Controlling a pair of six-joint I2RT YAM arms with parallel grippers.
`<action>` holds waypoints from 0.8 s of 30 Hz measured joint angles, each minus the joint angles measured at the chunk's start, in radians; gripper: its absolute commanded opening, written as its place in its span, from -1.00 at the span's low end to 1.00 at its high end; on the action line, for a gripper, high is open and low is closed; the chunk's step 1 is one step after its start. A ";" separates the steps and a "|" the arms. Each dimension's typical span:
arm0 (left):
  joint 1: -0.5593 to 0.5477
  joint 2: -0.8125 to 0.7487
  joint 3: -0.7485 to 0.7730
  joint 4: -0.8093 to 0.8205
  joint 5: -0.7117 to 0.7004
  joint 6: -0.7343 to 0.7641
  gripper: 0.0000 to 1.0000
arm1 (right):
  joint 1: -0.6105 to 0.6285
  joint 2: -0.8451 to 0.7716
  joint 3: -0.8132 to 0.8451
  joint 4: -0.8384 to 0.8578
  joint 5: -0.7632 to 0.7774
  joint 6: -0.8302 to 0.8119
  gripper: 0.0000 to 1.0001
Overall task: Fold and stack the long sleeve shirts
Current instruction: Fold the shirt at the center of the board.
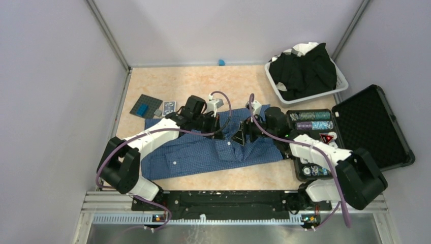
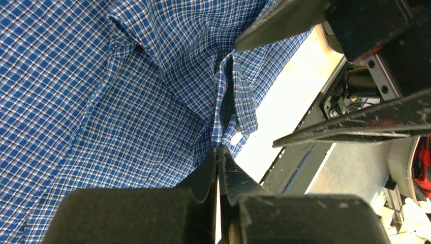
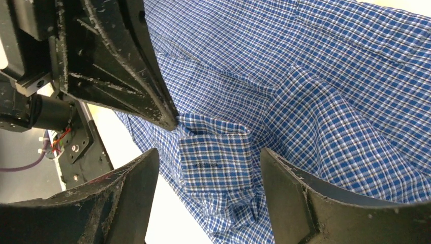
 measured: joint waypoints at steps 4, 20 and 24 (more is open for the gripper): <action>0.000 -0.004 -0.005 0.000 0.007 0.010 -1.00 | -0.024 0.062 0.000 0.057 -0.079 0.000 0.39; 0.000 -0.004 -0.006 -0.001 0.006 0.013 -1.00 | 0.024 0.116 0.000 0.092 -0.129 0.000 -0.82; 0.000 -0.004 -0.006 -0.002 0.003 0.013 -0.66 | 0.042 0.116 0.000 0.076 -0.096 -0.002 -1.00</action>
